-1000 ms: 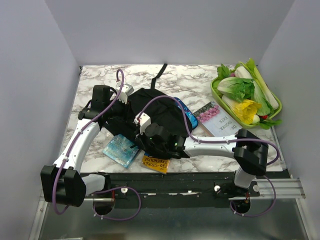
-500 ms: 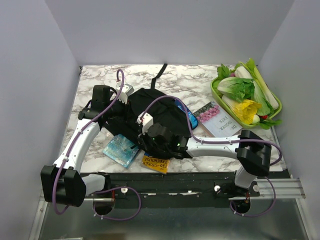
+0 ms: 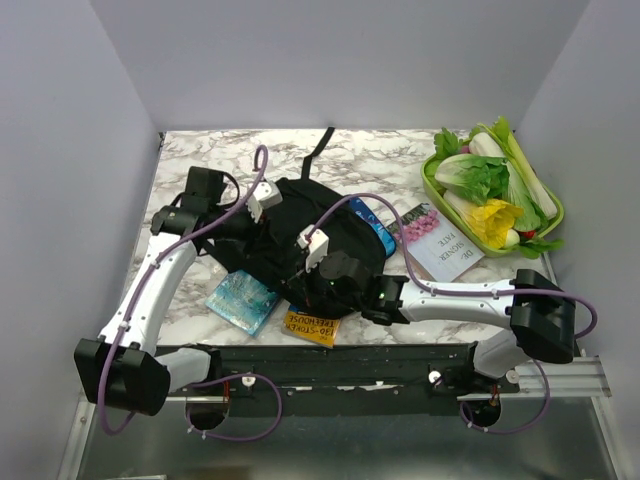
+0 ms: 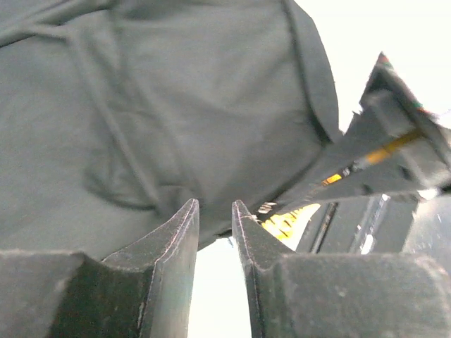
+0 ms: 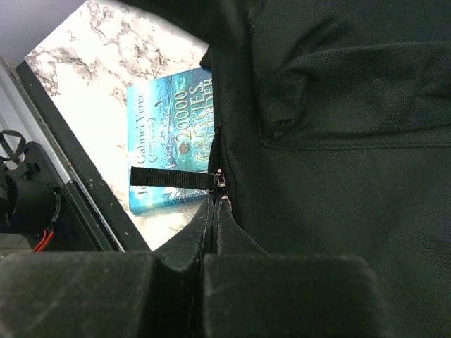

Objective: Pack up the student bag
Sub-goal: Unzip the student bag at the center of the board.

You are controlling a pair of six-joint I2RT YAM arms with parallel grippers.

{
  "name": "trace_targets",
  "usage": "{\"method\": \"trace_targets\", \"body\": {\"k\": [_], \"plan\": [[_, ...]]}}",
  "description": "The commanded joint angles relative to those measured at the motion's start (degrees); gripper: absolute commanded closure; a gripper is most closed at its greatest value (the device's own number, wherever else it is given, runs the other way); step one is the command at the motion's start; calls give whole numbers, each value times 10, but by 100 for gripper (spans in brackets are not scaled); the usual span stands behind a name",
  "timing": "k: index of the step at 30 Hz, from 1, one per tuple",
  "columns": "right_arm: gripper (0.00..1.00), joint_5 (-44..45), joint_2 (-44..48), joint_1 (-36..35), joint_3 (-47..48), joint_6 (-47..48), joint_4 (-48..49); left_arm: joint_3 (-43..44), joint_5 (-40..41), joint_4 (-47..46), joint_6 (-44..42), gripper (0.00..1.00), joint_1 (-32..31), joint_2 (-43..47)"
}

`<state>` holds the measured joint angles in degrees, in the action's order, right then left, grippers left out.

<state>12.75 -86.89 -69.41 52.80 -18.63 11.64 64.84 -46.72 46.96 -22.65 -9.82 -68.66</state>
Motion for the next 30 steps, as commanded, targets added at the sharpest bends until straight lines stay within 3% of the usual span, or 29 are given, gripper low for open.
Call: {"method": "trace_targets", "body": {"k": [1, 10, 14, 23, 25, 28, 29, 30], "plan": [[99, -15, 13, 0, -10, -20, 17, -2, -69, 137, -178, 65, -61, 9], [99, -4, 53, -1, -29, -36, 8, -85, -14, 58, -179, 54, -94, 8], [99, -4, 62, -1, -39, -43, 10, -98, 7, 38, -181, 42, -94, 4], [99, 3, 86, -1, -59, -51, -3, -116, 26, 45, -254, 38, -97, -5], [99, 3, 99, -1, -69, -55, -7, -118, 28, 33, -259, 42, -101, -11], [99, 11, 115, 0, -81, -65, -18, -121, 37, 14, -259, 61, -112, -19], [99, 16, 126, -1, -88, -70, -23, -125, 44, 2, -251, 75, -113, -20], [99, 19, 132, 0, -93, -72, -26, -126, 50, -12, -243, 82, -114, -21]]}}
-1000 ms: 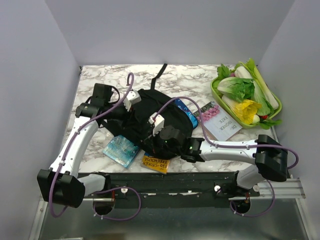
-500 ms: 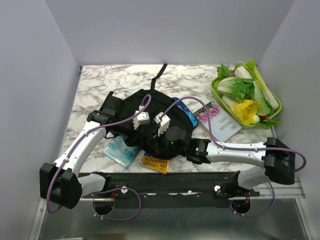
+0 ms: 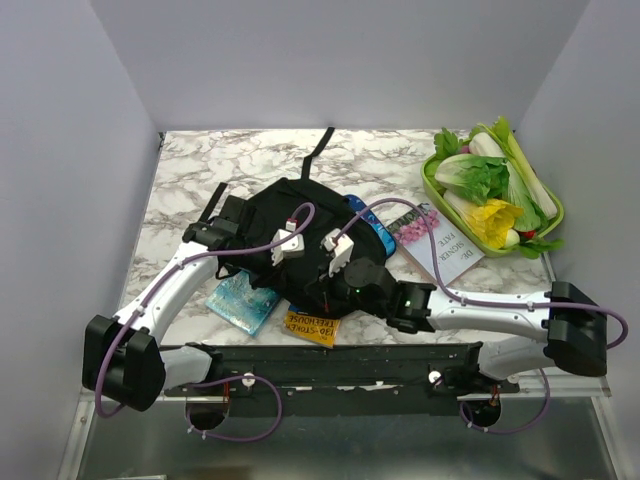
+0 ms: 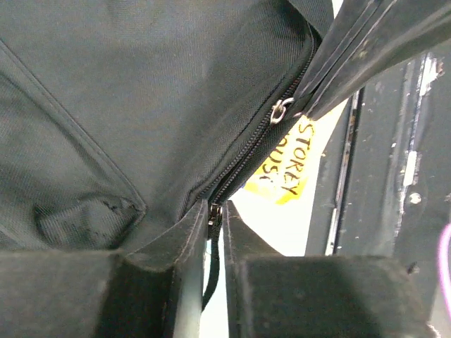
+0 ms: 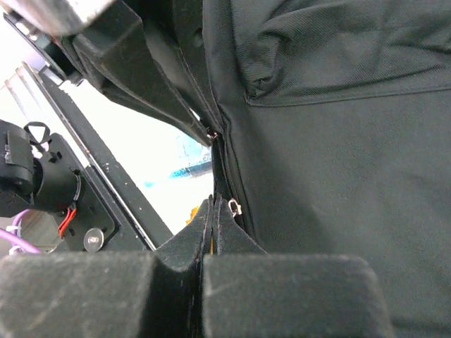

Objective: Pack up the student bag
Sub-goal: Unzip the student bag at the center of the board.

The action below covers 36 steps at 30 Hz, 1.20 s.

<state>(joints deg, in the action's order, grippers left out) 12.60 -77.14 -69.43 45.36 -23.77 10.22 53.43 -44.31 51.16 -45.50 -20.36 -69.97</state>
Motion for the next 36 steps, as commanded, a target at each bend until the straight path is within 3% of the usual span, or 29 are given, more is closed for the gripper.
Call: {"method": "trace_targets", "body": {"k": [1, 4, 12, 20, 22, 23, 26, 28, 31, 36], "plan": [[99, 23, 41, -1, -23, -22, -15, -14, 37, -61, -13, 88, -8, -9], [99, 32, 63, -1, -39, -32, -27, -22, 59, -86, 4, 100, -8, -7], [99, 59, 124, -1, -77, -49, -86, -13, 78, -46, -9, 100, 0, 19], [99, 91, 194, -1, -121, -55, -129, 12, 87, 66, -114, 100, 48, 72], [99, 86, 195, -1, -118, -54, -126, 40, 81, 89, -127, 95, 47, 80], [99, 83, 191, -1, -116, -52, -117, 54, 72, 100, -128, 77, 45, 80], [99, 70, 178, -1, -103, -47, -90, 133, 30, 145, -111, 55, 18, 75], [99, 60, 163, -1, -95, -46, -79, 178, 17, 150, -61, 53, -24, 71], [99, 46, 149, -1, -92, -46, -59, 172, -10, 94, 18, 50, -69, 83], [99, 49, 133, -1, -89, -58, -43, 14, 76, -129, 181, 50, -183, 149]]}}
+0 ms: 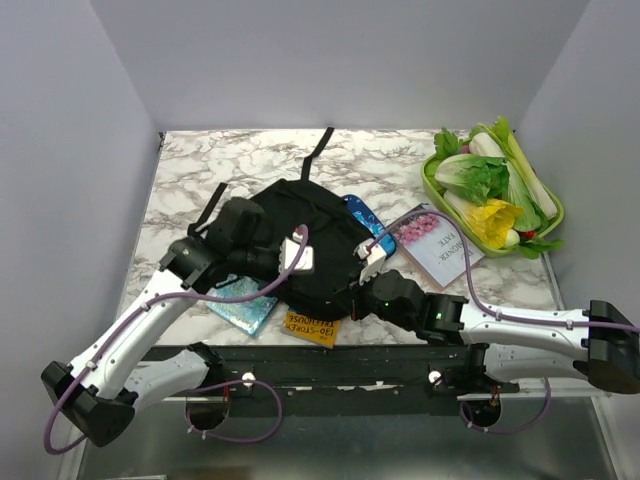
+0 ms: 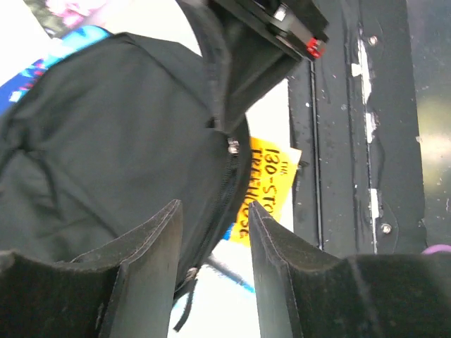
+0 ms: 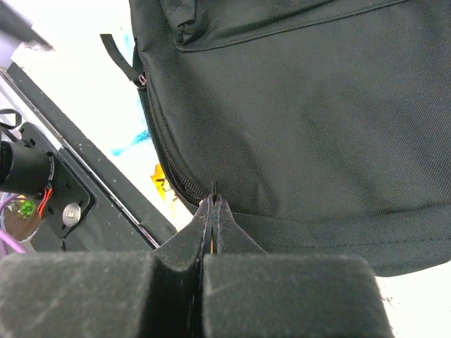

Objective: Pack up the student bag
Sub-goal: Unzip the student bag at the center of the board.

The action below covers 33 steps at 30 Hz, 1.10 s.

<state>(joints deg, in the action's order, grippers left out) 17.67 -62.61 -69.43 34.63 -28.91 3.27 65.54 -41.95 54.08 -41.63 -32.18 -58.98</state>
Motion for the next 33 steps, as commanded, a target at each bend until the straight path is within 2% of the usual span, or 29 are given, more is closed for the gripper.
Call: {"method": "trace_targets", "body": {"k": [1, 6, 15, 23, 28, 33], "plan": [[99, 0, -19, 0, 19, -6, 26, -128, 70, -185, 155, 51, -78, 44], [99, 2, -37, -1, 36, -8, 28, -221, 161, -321, 214, 53, -133, 54], [99, -13, -52, 0, 47, -20, 34, -284, 215, -408, 220, 53, -153, 53], [99, -17, -55, 0, 41, -34, 34, -325, 186, -405, 169, 50, -169, 57], [99, -19, -61, 0, 40, -40, 33, -328, 146, -385, 142, 40, -169, 73], [99, -21, -64, 0, 43, -41, 31, -342, 147, -394, 112, 30, -169, 77]]}}
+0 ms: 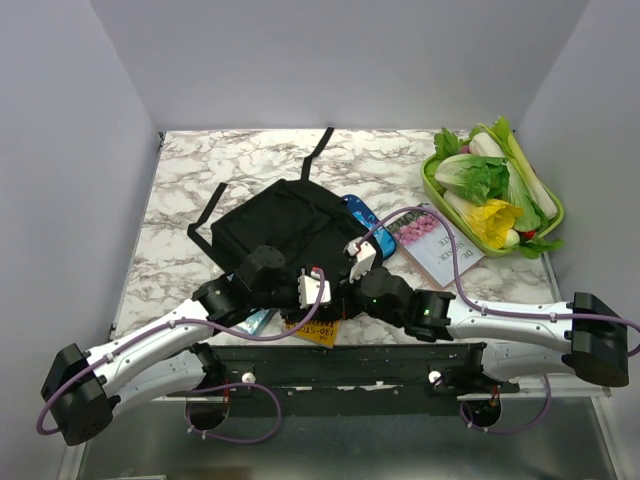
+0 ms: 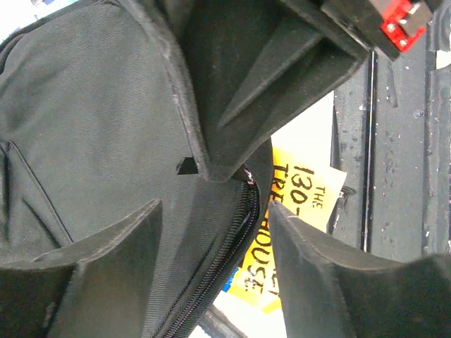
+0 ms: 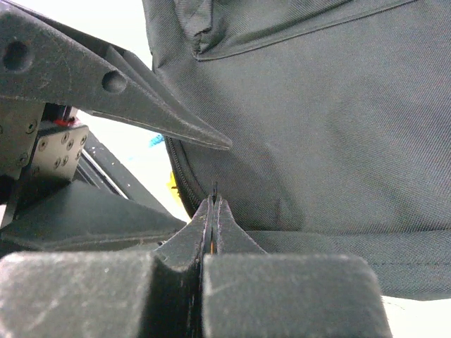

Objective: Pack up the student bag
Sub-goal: Unzip the student bag at the center of the board.

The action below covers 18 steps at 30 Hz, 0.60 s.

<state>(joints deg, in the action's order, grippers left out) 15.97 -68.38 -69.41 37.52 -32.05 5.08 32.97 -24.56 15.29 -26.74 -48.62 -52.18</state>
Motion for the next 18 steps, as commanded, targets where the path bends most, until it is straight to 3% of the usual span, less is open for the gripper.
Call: {"method": "trace_targets", "body": {"k": [1, 6, 11, 14, 18], "plan": [[99, -5, -5, 0, 14, -9, 12, -18, -28, -6, -48, 29, -5, 9], [99, -1, -6, 0, 18, -7, 7, -5, -70, 41, -86, 25, -5, 12], [99, -4, -11, 0, 20, -9, 6, -6, -59, 49, -84, 25, -5, 16], [99, -9, -8, 0, 22, -7, 7, -33, -13, -4, -61, 25, -7, 16], [99, -11, -1, 0, 19, -6, 6, -70, 74, -118, -39, 34, -11, 9]]}}
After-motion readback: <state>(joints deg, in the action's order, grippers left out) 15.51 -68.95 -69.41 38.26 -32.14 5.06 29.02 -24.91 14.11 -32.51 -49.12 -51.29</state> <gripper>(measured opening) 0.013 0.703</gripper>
